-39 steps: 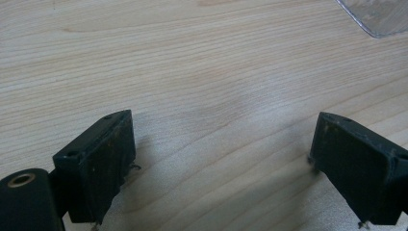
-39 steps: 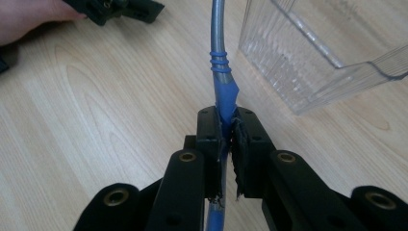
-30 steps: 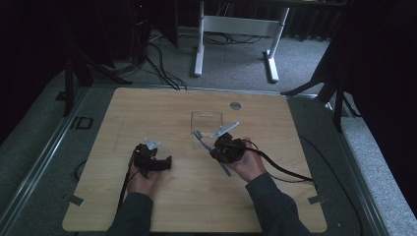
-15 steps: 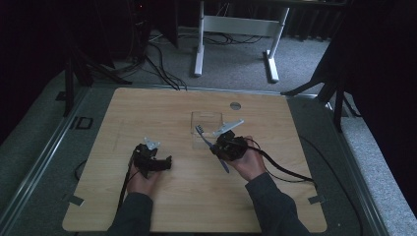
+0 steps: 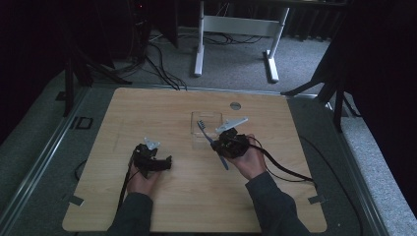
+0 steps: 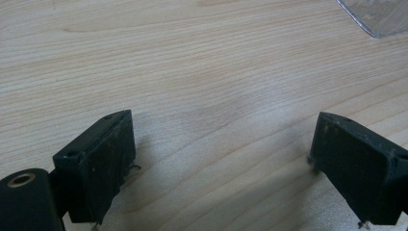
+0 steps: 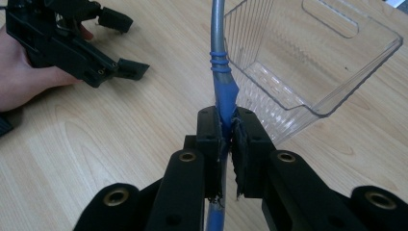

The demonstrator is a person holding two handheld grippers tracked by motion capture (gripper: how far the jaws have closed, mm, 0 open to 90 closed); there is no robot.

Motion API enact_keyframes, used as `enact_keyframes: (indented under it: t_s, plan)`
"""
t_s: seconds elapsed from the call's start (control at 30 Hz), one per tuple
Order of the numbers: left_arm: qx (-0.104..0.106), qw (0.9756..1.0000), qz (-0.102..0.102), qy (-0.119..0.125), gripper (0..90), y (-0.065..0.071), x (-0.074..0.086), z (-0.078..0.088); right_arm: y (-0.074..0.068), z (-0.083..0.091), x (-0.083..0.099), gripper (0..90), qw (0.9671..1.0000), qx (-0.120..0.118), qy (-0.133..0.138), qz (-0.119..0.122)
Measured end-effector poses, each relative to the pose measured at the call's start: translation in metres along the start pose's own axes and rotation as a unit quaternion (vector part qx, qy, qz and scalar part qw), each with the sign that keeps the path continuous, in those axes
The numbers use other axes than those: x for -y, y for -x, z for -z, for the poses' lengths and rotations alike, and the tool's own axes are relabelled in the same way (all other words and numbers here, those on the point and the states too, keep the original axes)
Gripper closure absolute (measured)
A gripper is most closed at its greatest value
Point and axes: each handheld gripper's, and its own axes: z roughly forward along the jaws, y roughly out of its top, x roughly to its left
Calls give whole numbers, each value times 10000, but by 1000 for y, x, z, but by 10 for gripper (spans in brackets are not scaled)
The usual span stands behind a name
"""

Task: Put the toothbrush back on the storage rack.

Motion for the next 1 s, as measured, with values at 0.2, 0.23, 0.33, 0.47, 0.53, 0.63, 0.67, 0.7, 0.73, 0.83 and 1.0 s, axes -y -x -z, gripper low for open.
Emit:
enact_keyframes:
  t_s: [0.2,0.23,0.33,0.47,0.53,0.63,0.67,0.7,0.73,0.83,1.0]
  plan:
    - [0,10000,-2,0,86,0,0,0,1,2,-1,824,9999,2,160,-35]
    - [0,10000,-1,0,86,0,0,0,1,3,-1,824,9998,-5,173,-57]
    - [0,10000,1,0,86,0,0,0,2,4,-1,824,9997,8,228,-84]
    - [0,10000,1,1,86,0,0,0,3,4,-2,824,9995,-9,304,-103]
    - [1,10000,1,1,86,0,0,0,3,4,-2,824,9993,-20,345,-124]
    - [0,10000,2,1,86,0,0,0,3,5,-3,824,9991,-17,405,-143]
    - [0,10000,1,1,86,0,0,0,3,5,-3,824,9990,-12,419,-148]
    - [0,10000,2,1,86,0,0,0,3,5,-3,824,9989,-3,433,-163]
    - [0,10000,2,1,86,0,0,0,4,5,-3,824,9988,-2,453,-176]
    - [0,10000,3,1,86,0,0,0,4,6,-3,824,9985,11,512,-190]
    - [0,10000,8,4,86,0,0,0,5,7,-4,824,9980,27,589,-233]
